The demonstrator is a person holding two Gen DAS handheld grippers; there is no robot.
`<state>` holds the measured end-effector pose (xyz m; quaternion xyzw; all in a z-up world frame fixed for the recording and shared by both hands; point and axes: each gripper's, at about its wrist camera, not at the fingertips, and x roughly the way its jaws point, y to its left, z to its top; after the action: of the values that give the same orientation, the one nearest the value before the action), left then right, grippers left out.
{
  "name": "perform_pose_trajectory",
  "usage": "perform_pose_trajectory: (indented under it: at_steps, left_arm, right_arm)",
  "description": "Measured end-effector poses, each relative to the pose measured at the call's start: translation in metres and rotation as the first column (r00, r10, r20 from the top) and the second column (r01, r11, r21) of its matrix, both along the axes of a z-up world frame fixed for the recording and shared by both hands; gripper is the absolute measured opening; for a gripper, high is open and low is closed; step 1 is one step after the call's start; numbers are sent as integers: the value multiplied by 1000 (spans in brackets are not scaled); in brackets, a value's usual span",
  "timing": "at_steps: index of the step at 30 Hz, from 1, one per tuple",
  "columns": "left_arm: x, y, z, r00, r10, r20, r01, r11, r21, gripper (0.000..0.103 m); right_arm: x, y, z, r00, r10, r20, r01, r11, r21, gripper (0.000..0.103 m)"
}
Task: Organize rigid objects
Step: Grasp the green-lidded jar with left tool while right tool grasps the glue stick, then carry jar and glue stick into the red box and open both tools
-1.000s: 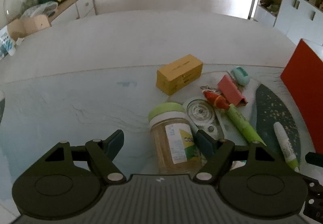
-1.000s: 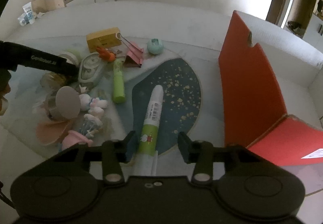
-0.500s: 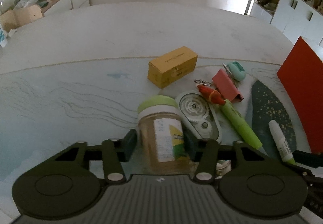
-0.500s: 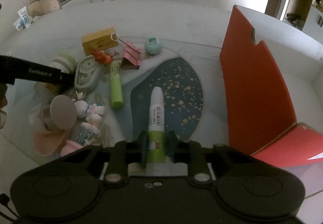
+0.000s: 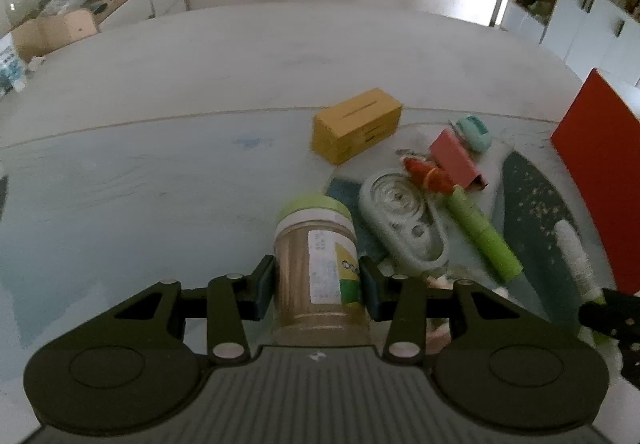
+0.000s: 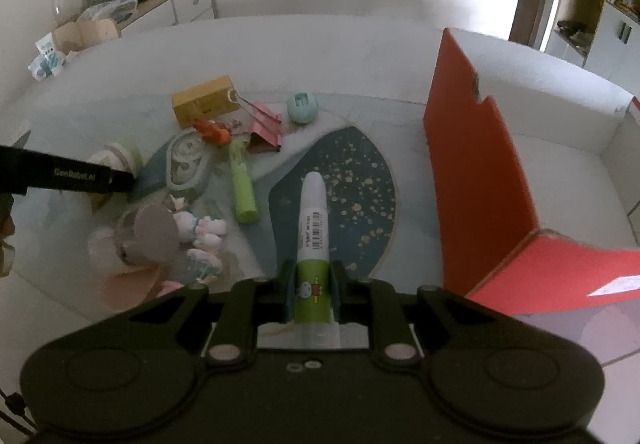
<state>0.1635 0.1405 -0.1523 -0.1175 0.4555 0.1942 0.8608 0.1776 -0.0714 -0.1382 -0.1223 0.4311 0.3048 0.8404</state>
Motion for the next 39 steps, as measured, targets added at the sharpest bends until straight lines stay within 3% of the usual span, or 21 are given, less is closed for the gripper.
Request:
perform_pose_trajectory:
  at_steps: [7,22,30,39]
  left_arm:
    - [-25,1,20,1000,-6,29,7,1000,-21,42]
    - [-55,-40,90,975,-163,150,175,982,-74,43]
    - [-49,-76,123,947,-258,193,275,959,-65,43]
    - [-7,-135,137,913,-341,224,366,927,-80,43]
  right_arm:
    - [-15,-8,28,999,-31,9,31,999,31,17]
    - [-36,-32,91,994,-111,23,108,989,101,17]
    - [-25,-53,107,987,-157,45,150,981,119,17]
    - [15,-103,110,974,-227,25,222,965,138,17]
